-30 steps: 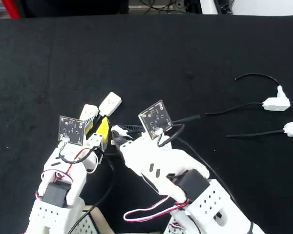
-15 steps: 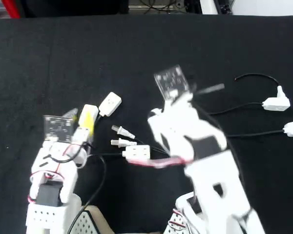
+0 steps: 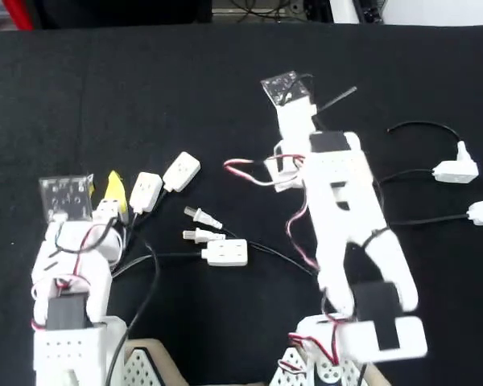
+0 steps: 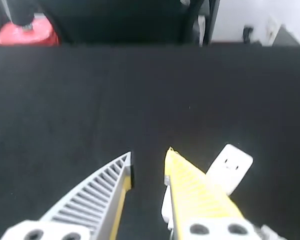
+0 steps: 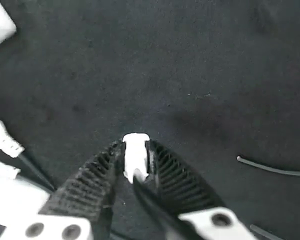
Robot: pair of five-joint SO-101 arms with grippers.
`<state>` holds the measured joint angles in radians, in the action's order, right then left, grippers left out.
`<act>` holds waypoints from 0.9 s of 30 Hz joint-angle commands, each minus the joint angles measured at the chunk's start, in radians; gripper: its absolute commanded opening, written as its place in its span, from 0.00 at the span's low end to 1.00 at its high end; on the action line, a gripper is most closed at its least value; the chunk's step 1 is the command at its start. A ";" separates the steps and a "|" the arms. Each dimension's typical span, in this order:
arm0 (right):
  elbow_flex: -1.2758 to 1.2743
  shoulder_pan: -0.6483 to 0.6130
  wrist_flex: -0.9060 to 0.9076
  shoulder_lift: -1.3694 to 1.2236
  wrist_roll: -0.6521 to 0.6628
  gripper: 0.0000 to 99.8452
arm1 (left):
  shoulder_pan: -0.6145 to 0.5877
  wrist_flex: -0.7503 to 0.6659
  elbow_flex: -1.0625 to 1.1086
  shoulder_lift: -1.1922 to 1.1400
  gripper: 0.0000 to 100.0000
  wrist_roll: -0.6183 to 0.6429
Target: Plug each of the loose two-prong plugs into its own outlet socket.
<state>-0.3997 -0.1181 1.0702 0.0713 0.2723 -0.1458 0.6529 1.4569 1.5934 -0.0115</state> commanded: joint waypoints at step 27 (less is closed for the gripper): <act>0.160 0.035 -0.080 -0.243 0.028 0.01 | 0.101 -0.149 -0.555 -1.204 0.12 -0.163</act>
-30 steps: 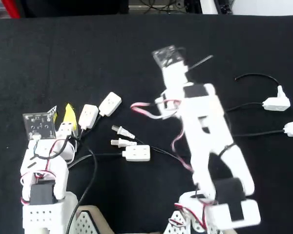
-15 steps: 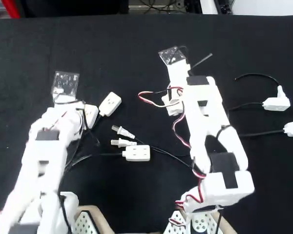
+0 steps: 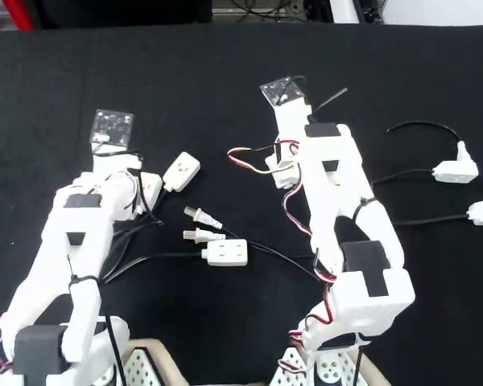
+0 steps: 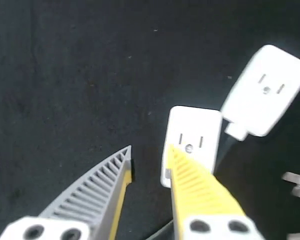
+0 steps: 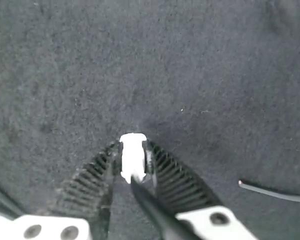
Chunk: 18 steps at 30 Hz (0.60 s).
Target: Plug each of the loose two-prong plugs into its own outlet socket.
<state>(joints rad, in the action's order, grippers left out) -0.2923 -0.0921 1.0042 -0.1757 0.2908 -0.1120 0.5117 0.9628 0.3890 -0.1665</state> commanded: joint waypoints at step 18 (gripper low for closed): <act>0.053 0.012 -0.011 0.007 0.011 0.01 | 0.120 0.074 -0.191 -0.160 0.12 -0.011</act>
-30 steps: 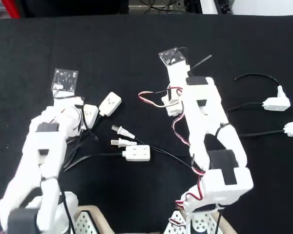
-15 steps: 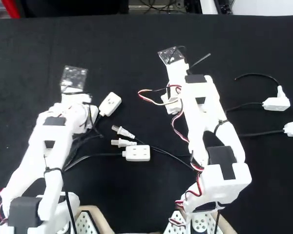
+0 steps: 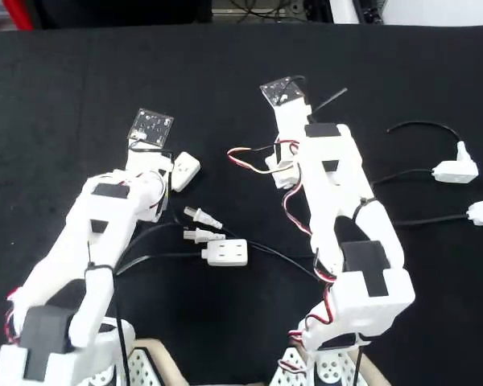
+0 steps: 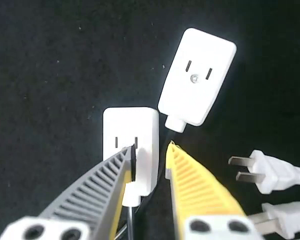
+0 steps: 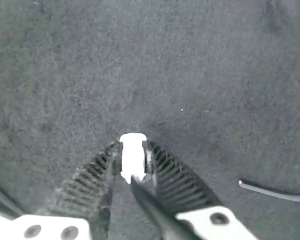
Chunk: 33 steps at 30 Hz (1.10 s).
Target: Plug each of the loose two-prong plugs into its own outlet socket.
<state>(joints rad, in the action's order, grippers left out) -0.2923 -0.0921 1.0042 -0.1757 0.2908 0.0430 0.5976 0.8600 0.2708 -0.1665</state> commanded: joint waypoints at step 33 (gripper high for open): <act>0.047 0.012 -0.011 0.005 0.011 0.01 | -0.134 0.308 -0.496 -0.471 0.20 -0.106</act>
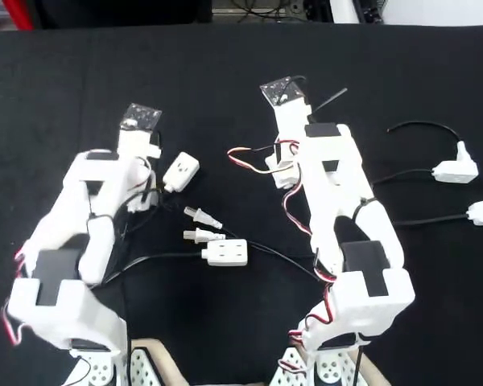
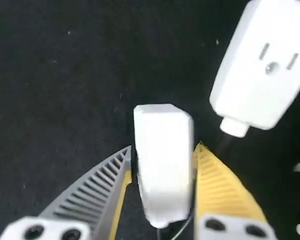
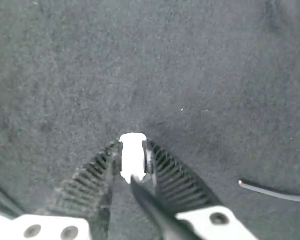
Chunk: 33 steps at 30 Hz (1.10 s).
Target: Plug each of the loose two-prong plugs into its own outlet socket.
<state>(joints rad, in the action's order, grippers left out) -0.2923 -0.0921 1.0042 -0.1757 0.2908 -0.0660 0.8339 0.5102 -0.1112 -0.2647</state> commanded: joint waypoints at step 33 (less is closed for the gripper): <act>0.349 0.356 0.305 0.013 0.068 0.01 | 0.621 -0.189 0.038 0.318 0.04 0.018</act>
<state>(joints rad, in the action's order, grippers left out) -0.0130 0.2256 1.2866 -0.1772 0.3537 0.4680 0.7710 0.5470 0.2432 -0.2539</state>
